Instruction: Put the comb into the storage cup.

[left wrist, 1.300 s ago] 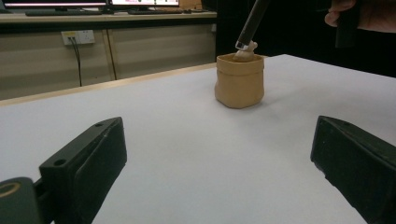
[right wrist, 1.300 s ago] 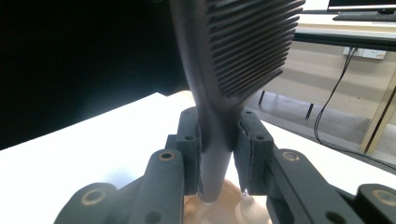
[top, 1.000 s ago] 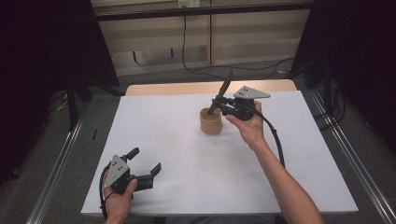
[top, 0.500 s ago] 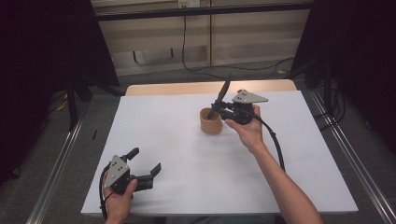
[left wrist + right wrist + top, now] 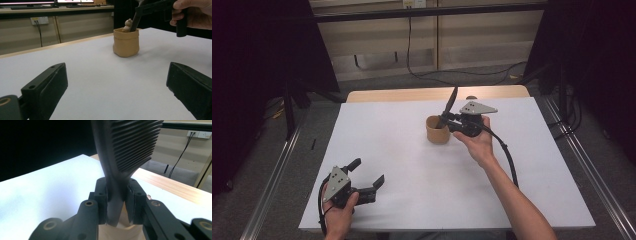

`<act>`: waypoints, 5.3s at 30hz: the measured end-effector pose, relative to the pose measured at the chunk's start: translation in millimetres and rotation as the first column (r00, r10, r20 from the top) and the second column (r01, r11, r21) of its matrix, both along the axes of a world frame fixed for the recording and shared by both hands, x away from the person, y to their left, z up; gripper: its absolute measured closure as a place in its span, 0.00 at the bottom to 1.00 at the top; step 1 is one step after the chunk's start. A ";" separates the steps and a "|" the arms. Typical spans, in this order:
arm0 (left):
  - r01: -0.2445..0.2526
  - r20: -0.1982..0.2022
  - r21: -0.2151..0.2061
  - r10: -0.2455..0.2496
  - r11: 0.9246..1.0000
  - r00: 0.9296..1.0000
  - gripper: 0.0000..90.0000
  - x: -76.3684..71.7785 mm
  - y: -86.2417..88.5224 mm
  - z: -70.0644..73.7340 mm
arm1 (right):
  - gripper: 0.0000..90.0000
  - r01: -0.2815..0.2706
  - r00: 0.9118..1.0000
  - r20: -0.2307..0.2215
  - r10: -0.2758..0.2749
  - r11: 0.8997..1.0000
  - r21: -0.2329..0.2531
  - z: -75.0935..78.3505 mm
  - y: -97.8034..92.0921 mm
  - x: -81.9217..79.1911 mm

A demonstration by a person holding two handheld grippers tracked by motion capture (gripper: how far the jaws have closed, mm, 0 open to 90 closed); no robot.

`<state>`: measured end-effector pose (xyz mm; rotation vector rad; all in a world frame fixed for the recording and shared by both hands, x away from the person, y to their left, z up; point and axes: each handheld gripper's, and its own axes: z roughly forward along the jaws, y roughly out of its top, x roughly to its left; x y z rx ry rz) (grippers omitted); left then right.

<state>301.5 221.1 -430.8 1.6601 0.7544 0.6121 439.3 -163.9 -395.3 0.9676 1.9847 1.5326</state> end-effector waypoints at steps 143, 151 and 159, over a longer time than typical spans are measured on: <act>-0.046 -0.008 -0.031 0.046 0.998 0.999 0.04 1.1 8.7 0.4 | 0.00 0.258 0.961 0.098 -0.258 0.966 0.018 -19.6 -54.8 -68.6; -0.044 -0.007 -0.048 0.043 0.998 0.999 0.04 0.9 7.9 0.3 | 0.00 0.262 0.959 0.103 -0.265 0.964 0.041 -20.3 -59.1 -81.0; -0.057 -0.019 -0.048 0.057 0.997 0.998 0.04 -2.0 5.6 0.6 | 0.00 0.287 0.949 0.128 -0.289 0.957 0.035 -21.6 -68.4 -97.2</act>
